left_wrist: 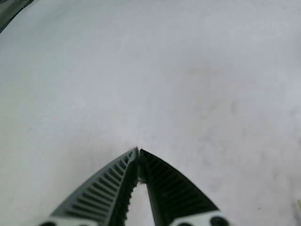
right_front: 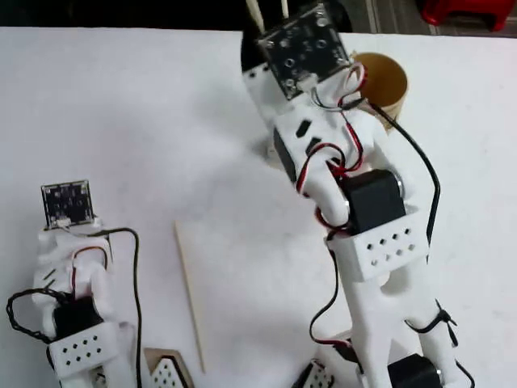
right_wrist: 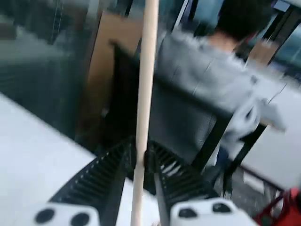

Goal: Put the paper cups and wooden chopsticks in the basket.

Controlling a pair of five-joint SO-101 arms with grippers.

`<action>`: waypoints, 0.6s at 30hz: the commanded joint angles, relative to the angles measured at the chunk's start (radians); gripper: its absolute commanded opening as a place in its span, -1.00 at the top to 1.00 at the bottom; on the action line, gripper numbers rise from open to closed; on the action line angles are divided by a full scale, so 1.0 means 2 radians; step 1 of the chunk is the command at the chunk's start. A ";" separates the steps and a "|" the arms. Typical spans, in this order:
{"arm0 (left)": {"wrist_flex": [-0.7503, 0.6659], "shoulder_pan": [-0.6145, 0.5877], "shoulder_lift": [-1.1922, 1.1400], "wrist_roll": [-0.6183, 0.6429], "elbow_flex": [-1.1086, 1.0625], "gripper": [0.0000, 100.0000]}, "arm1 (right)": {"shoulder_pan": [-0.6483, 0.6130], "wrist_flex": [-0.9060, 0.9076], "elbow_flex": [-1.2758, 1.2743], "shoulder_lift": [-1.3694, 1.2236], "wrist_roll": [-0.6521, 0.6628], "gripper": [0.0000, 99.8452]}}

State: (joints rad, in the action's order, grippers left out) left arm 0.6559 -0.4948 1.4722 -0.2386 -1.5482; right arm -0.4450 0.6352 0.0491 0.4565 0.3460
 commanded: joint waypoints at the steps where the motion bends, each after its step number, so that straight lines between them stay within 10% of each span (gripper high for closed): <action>1: -0.006 0.000 0.007 -0.006 0.004 0.95 | 0.020 -0.062 0.028 -0.007 -0.004 0.96; 12: -0.006 0.000 0.007 -0.006 0.004 0.95 | 0.087 -0.063 0.021 -0.126 -0.006 0.95; 18: -0.006 0.000 0.007 -0.006 0.004 0.95 | 0.096 0.013 0.044 -0.113 -0.089 0.57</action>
State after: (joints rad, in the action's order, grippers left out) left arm 0.6559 -0.4948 1.4722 -0.2386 -1.5482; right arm -0.2746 0.5984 0.0675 0.1665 0.2386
